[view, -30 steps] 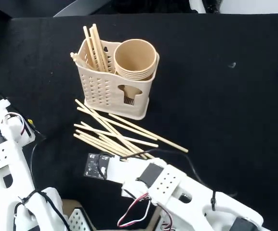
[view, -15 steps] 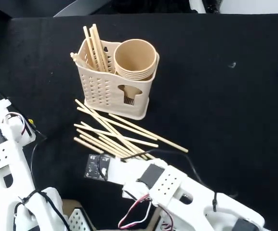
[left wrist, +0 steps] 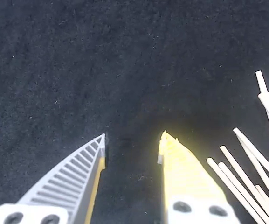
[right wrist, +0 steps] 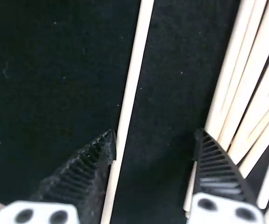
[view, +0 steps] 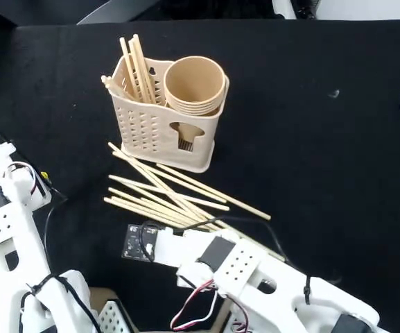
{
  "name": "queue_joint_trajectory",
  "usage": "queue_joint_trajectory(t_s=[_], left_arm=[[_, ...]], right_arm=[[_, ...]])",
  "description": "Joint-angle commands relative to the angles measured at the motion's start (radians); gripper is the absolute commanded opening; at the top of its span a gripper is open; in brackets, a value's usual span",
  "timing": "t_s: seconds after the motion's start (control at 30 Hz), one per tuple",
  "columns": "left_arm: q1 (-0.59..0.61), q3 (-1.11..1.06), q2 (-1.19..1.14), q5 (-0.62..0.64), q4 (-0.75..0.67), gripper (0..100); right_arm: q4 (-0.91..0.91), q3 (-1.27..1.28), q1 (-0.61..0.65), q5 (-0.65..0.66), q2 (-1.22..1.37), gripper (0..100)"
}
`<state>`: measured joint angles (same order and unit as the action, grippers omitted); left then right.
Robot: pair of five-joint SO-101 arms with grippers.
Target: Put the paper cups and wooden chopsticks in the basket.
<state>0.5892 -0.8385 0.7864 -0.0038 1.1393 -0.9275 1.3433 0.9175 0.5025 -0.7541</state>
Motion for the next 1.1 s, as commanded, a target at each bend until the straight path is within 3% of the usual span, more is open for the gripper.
queue_joint_trajectory(t_s=[0.0, 0.33, 0.73, 1.07], left_arm=[[-0.008, 0.051, 0.014, 0.005, -0.006, 19], [-0.010, 0.051, 0.014, 0.005, -0.006, 19], [-0.010, 0.051, 0.014, 0.005, 0.000, 19], [-0.010, 0.051, 0.014, 0.005, 0.002, 19]], right_arm=[[-0.006, -0.044, 0.006, 0.009, -0.015, 27.9], [-0.155, -0.211, -0.005, 0.020, -0.015, 27.9], [0.094, -0.053, -0.215, 0.129, -0.012, 27.9], [0.094, -0.050, -0.221, 0.186, 0.096, 20.2]])
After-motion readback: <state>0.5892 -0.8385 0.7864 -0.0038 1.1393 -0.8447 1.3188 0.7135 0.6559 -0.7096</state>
